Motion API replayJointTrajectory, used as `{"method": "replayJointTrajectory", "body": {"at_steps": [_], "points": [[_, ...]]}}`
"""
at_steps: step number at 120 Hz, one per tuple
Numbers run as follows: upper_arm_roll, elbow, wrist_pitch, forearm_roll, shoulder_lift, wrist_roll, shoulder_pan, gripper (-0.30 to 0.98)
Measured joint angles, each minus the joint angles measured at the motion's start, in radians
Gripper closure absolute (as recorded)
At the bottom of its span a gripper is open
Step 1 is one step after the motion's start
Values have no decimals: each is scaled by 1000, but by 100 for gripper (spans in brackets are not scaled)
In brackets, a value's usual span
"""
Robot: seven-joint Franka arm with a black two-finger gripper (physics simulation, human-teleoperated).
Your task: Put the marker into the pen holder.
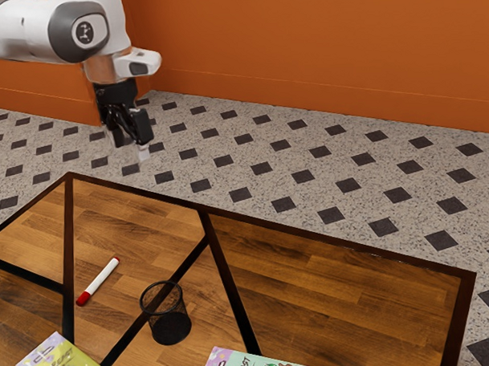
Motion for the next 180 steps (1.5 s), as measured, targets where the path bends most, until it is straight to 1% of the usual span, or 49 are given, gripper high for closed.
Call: {"method": "replayJointTrajectory", "body": {"at_steps": [22, 28, 34, 40, 44, 48, 62, 69, 84, 90, 94, 100, 104, 110, 116, 126, 136, 160, 180], "points": [[1, -1, 65, -1, -2, 80, -19, 0], [23, -30, 76, 1, -15, 80, -38, 0], [66, -97, 92, 3, -31, 61, -68, 0], [90, -129, 106, 20, -47, 41, -77, 0], [97, -151, 114, 39, -63, 28, -73, 0], [103, -214, 140, 62, -81, 11, -68, 0], [157, -445, 309, 107, -91, -66, -47, 0], [175, -498, 395, 117, -84, -100, -7, 0], [182, -515, 536, 126, -24, -157, 108, 1], [184, -515, 593, 130, 23, -176, 137, 7], [184, -500, 628, 132, 64, -188, 123, 13], [184, -473, 671, 134, 117, -202, 57, 19], [183, -467, 695, 135, 132, -211, 26, 23], [182, -469, 723, 136, 141, -224, 9, 27], [182, -479, 746, 136, 140, -234, 10, 30], [182, -545, 773, 137, 101, -249, 20, 33], [182, -590, 791, 138, 88, -257, 23, 35], [182, -648, 812, 136, 103, -252, 57, 38], [182, -634, 819, 136, 145, -247, 61, 41]]}}
